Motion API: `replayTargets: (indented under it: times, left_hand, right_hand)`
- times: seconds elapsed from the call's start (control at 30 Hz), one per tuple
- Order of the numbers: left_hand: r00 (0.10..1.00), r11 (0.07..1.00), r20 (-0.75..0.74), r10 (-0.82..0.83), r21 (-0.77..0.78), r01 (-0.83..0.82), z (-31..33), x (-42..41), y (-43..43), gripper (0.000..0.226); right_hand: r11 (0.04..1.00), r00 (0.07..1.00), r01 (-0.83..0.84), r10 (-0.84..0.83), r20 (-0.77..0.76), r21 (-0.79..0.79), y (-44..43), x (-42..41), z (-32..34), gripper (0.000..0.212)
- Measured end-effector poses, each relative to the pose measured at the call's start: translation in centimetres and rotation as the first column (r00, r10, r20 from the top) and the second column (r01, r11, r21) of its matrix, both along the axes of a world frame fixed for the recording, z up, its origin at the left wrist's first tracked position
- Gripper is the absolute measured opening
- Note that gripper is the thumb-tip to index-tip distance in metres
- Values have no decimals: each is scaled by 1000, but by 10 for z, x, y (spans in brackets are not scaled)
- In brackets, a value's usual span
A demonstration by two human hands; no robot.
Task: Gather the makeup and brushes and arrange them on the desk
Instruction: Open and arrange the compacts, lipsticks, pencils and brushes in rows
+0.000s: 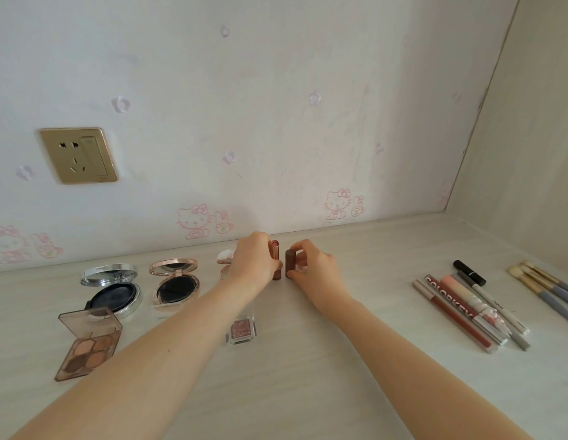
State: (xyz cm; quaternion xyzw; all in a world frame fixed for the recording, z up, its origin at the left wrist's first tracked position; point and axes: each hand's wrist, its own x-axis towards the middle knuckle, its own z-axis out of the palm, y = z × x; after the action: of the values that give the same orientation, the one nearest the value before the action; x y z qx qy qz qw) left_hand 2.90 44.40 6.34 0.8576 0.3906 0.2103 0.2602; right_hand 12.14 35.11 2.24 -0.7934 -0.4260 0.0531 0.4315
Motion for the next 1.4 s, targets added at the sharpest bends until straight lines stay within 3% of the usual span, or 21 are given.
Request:
replayTargets:
  times: [0.5,0.8,1.03,1.17,1.4]
  left_hand:
    - [1000,1000,22,3,-4,-3,0,-1,-2,11]
    - [998,1000,59,4,-26,-2,7,-7,-2,20]
    - [995,992,98,-37,124,25,17,-25,-17,22]
    - [974,979,220,-64,203,18,21,-43,-29,32]
    - [941,973,318,-120,227,47,10,-48,-71,18]
  right_hand:
    - [999,1000,10,-10,-1,-35,1,5,-5,40]
    - [994,992,56,-45,122,-94,-28,5,1,43]
    - [977,975,109,-70,211,-182,-79,-1,11,38]
    - [963,961,139,-75,266,-232,-116,-5,12,37]
    - [938,922,231,-125,367,-260,-181,-8,16,33]
